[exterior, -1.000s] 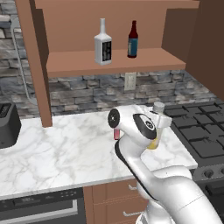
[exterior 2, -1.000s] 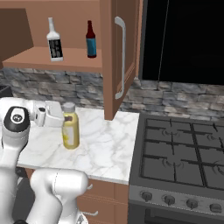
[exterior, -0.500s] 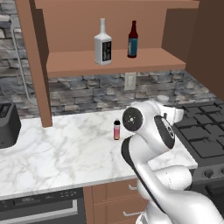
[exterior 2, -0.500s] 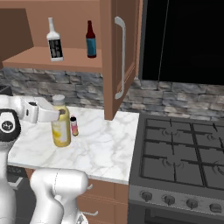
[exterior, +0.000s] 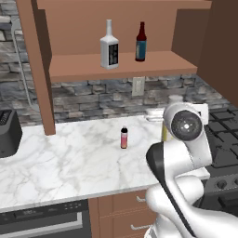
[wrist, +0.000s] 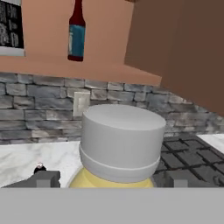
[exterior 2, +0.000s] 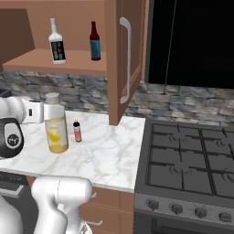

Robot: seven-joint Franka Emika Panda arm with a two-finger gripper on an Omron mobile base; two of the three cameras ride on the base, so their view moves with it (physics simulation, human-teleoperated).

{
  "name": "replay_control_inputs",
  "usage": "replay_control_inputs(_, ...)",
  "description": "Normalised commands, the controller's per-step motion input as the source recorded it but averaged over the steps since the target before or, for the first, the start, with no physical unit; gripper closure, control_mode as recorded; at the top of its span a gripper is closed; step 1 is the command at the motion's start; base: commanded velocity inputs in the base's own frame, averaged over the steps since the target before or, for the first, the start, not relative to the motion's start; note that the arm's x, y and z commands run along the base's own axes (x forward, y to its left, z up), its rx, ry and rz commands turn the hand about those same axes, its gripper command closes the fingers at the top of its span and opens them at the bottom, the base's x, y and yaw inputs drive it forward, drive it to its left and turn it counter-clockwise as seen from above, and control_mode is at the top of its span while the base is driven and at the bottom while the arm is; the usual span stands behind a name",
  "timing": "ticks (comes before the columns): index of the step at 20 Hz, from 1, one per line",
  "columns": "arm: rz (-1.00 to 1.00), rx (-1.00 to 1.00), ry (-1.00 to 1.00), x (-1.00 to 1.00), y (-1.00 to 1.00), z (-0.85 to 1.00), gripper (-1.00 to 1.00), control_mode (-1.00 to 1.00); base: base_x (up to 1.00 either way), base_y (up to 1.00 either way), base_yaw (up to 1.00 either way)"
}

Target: Sort all alcoholic drinks to one cabinet, and non-alcoholic drinks to the other.

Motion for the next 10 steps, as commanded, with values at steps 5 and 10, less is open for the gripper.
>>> replay_control_inputs(5,0.24,0.01,0.06,-0.2,0.06,0.25,1.0,-1.0,0.0,0.0,0.0)
replay_control_inputs(10,0.12,0.04,0.03,-0.27,0.01,0.05,1.0,-1.0,0.0,0.0,0.0)
